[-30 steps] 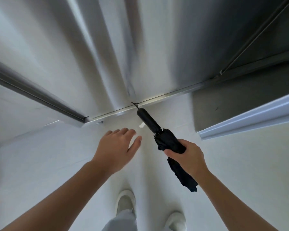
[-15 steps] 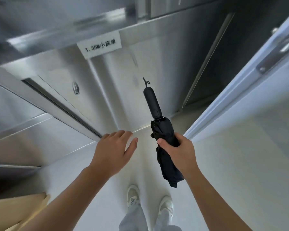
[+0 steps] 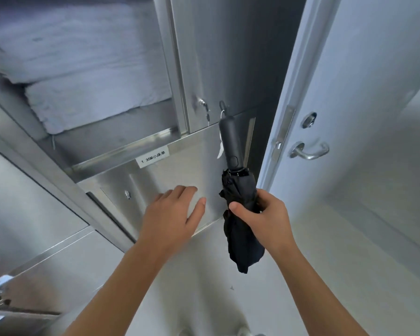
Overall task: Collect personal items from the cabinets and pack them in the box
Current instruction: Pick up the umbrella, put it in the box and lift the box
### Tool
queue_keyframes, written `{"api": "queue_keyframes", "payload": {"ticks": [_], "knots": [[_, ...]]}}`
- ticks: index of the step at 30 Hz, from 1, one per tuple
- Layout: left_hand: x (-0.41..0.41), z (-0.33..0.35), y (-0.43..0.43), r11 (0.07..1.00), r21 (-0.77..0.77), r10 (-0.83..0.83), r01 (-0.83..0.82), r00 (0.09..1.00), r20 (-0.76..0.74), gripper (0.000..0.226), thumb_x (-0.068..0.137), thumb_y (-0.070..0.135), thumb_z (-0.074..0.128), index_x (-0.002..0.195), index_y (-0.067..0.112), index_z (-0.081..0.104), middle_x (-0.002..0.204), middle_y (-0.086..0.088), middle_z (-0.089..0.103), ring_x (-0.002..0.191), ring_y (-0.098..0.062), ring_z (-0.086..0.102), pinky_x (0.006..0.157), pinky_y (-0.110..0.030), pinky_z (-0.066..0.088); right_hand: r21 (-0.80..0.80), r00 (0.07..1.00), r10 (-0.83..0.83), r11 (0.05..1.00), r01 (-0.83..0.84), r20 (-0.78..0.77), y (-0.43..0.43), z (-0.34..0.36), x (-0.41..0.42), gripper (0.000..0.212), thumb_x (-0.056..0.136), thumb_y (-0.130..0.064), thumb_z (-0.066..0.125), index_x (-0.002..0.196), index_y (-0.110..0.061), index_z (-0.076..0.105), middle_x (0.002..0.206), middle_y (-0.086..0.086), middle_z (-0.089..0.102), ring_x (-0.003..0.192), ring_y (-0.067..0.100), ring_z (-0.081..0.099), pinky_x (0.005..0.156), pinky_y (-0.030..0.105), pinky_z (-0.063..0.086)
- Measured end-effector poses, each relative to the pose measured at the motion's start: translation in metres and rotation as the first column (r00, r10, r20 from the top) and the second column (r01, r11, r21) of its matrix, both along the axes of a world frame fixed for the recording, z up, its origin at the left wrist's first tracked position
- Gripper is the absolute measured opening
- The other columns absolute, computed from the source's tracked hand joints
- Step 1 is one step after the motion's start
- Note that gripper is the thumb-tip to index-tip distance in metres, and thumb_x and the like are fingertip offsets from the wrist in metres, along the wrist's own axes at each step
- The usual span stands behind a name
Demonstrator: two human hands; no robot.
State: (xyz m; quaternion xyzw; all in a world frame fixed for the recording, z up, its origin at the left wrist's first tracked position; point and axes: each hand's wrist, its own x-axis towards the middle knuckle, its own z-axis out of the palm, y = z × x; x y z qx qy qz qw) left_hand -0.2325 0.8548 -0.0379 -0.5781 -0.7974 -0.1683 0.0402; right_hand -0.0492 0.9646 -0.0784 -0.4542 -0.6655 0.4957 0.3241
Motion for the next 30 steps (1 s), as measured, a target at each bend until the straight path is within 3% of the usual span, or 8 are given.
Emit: {"api": "queue_keyframes", "payload": {"ticks": [8, 15, 20, 24, 30], "knots": [[-0.019, 0.033, 0.036, 0.960, 0.095, -0.262, 0.264, 0.965, -0.029, 0.049, 0.097, 0.051, 0.029, 0.112, 0.019, 0.064, 0.104, 0.003, 0.069, 0.088, -0.026, 0.064, 0.081, -0.040, 0.046, 0.108, 0.970, -0.241, 0.964, 0.242, -0.025, -0.007, 0.038, 0.011, 0.033, 0.063, -0.055, 0.081, 0.088, -0.035, 0.074, 0.083, -0.017, 0.076, 0.081, 0.002, 0.071, 0.072, 0.026, 0.056], [0.001, 0.039, 0.058, 0.815, 0.173, -0.549, 0.553, 0.833, -0.071, 0.039, 0.099, 0.047, 0.036, 0.107, 0.021, 0.064, 0.095, 0.007, 0.068, 0.076, -0.020, 0.061, 0.069, -0.033, 0.047, 0.148, 0.849, -0.528, 0.839, 0.524, -0.012, -0.048, 0.043, 0.042, 0.030, 0.064, -0.053, 0.079, 0.088, -0.036, 0.073, 0.083, -0.018, 0.076, 0.081, 0.001, 0.072, 0.075, 0.033, 0.059], [0.064, 0.055, 0.055, 0.674, 0.098, -0.730, 0.732, 0.680, -0.059, 0.049, 0.100, 0.051, 0.028, 0.115, 0.020, 0.062, 0.102, 0.006, 0.067, 0.085, -0.019, 0.062, 0.078, -0.036, 0.048, 0.191, 0.705, -0.709, 0.691, 0.697, -0.007, -0.099, 0.051, 0.102, 0.031, 0.064, -0.055, 0.079, 0.086, -0.035, 0.071, 0.079, -0.015, 0.076, 0.078, 0.004, 0.072, 0.072, 0.035, 0.059], [0.143, 0.067, 0.044, 0.520, 0.098, -0.845, 0.848, 0.528, -0.081, 0.051, 0.099, 0.052, 0.025, 0.110, 0.018, 0.061, 0.099, 0.004, 0.067, 0.084, -0.021, 0.061, 0.079, -0.037, 0.046, 0.234, 0.556, -0.831, 0.535, 0.812, -0.028, -0.148, 0.065, 0.167, 0.033, 0.064, -0.057, 0.079, 0.084, -0.034, 0.068, 0.076, -0.015, 0.074, 0.073, 0.003, 0.070, 0.065, 0.030, 0.056], [0.279, 0.071, -0.002, 0.284, 0.134, -0.942, 0.949, 0.302, -0.143, 0.046, 0.097, 0.049, 0.033, 0.099, 0.014, 0.063, 0.089, 0.001, 0.064, 0.081, -0.025, 0.060, 0.074, -0.038, 0.045, 0.250, 0.304, -0.953, 0.291, 0.924, -0.015, -0.245, 0.075, 0.272, 0.037, 0.064, -0.057, 0.079, 0.083, -0.028, 0.067, 0.072, -0.012, 0.073, 0.069, 0.008, 0.069, 0.065, 0.036, 0.059]]}}
